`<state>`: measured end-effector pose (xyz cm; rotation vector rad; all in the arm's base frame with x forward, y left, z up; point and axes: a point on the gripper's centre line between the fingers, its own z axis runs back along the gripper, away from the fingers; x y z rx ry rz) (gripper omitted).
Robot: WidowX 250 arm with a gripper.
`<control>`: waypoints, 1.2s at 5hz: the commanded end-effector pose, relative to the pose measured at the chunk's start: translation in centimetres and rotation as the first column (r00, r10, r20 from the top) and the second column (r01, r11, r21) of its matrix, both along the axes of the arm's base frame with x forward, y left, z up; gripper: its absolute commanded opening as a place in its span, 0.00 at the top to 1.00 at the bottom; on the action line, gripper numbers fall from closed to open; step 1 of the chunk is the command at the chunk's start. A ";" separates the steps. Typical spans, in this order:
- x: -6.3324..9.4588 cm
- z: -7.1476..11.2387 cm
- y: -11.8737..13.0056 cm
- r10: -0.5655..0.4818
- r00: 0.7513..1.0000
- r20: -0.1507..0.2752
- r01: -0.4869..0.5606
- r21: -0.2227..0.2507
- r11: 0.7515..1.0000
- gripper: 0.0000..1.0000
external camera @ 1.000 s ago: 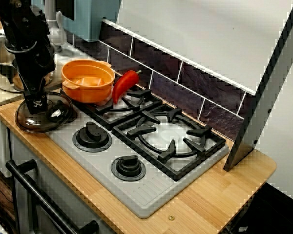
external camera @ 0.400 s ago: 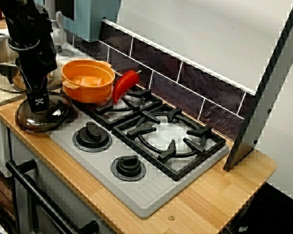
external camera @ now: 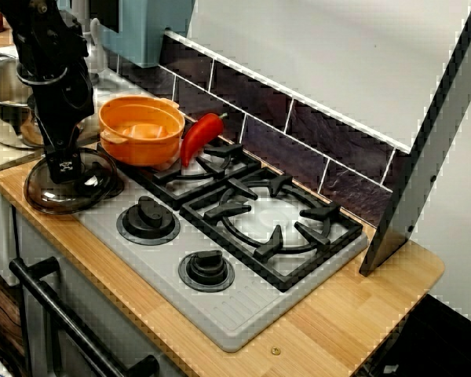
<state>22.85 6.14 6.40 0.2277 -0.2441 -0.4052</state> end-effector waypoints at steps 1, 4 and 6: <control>0.6 0.1 0.1 0.002 1.000 0.014 -0.002 0.013 1.000 0.00; 0.7 0.3 0.1 -0.012 1.000 0.000 0.012 0.002 1.000 1.00; -1.3 0.3 -0.2 -0.050 0.998 0.029 0.049 0.006 0.999 1.00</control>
